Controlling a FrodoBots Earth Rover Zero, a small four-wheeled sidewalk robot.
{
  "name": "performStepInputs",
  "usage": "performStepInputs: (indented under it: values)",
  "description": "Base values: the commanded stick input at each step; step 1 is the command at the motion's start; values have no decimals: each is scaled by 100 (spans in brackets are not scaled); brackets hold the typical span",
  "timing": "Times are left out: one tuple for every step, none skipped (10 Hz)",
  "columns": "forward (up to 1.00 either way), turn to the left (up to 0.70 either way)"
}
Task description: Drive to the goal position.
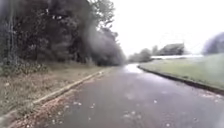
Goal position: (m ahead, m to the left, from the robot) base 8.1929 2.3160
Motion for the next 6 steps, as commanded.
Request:
performStepInputs:
  values:
    - [70,-14]
    - [70,-14]
    - [70,-14]
    - [70,-14]
    - [70,0]
    - [70,0]
